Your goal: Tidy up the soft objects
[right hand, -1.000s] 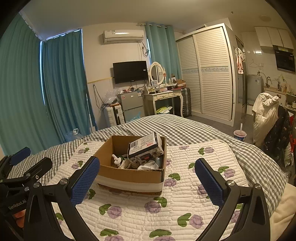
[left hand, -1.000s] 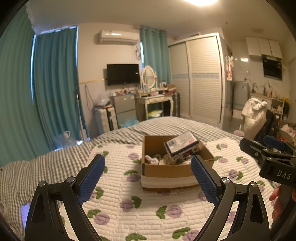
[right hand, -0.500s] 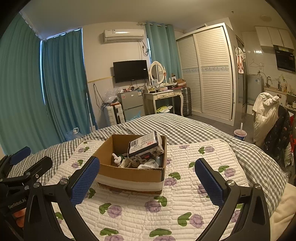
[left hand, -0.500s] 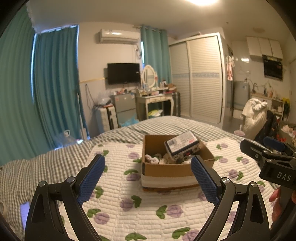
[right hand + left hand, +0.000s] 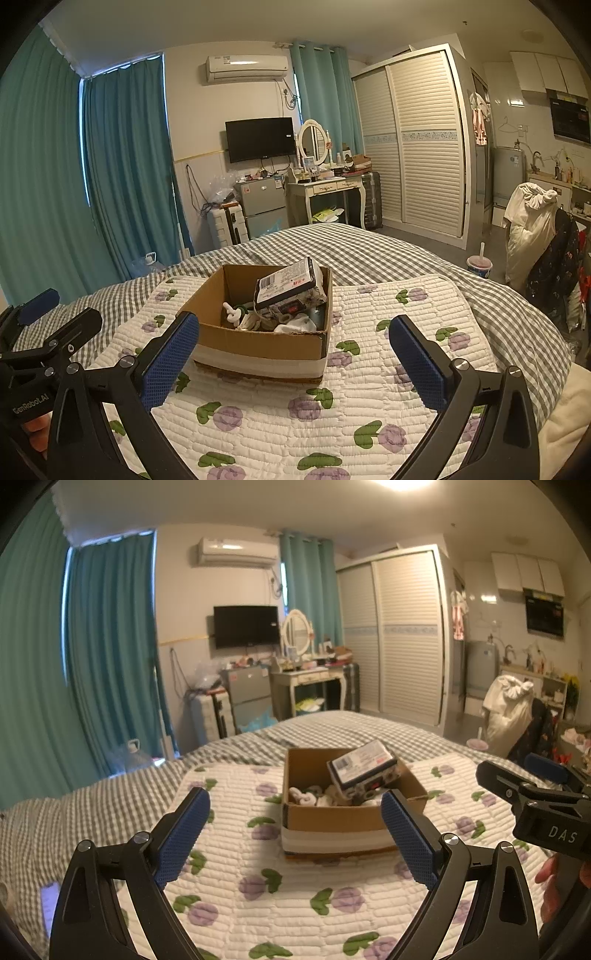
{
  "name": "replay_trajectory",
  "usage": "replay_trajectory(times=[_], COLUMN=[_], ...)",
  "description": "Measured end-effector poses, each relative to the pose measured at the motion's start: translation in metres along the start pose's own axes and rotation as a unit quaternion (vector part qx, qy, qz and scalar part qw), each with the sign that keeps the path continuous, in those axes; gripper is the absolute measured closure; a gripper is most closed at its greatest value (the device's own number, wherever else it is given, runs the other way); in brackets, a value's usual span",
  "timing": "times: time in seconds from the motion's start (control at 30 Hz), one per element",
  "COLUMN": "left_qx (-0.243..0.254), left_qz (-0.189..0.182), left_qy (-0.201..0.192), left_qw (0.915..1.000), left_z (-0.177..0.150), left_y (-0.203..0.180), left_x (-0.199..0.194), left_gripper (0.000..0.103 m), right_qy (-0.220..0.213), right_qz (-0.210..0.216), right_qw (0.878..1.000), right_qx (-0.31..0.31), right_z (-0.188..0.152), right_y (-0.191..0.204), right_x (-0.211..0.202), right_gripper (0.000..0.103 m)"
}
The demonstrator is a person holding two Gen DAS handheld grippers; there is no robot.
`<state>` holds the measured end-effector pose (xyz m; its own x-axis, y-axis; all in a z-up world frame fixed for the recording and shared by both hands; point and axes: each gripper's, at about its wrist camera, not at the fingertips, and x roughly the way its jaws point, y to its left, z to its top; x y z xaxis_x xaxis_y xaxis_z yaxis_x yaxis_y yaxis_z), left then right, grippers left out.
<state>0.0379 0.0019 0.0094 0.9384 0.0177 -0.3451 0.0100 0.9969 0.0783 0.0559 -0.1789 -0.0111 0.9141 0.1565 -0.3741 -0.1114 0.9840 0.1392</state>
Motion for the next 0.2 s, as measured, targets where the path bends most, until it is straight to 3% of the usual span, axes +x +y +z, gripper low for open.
replay_trajectory(times=[0.2], left_qx=[0.001], left_qz=[0.001], left_qy=[0.0], left_qw=[1.0], left_z=[-0.0005], left_y=[-0.0015], left_x=[-0.0004], left_gripper=[0.008], right_qy=[0.001], right_qz=[-0.002], right_qw=[1.0], right_qx=[0.0], right_z=[-0.0007], right_y=[-0.0007], right_x=[0.0004], right_gripper=[0.0])
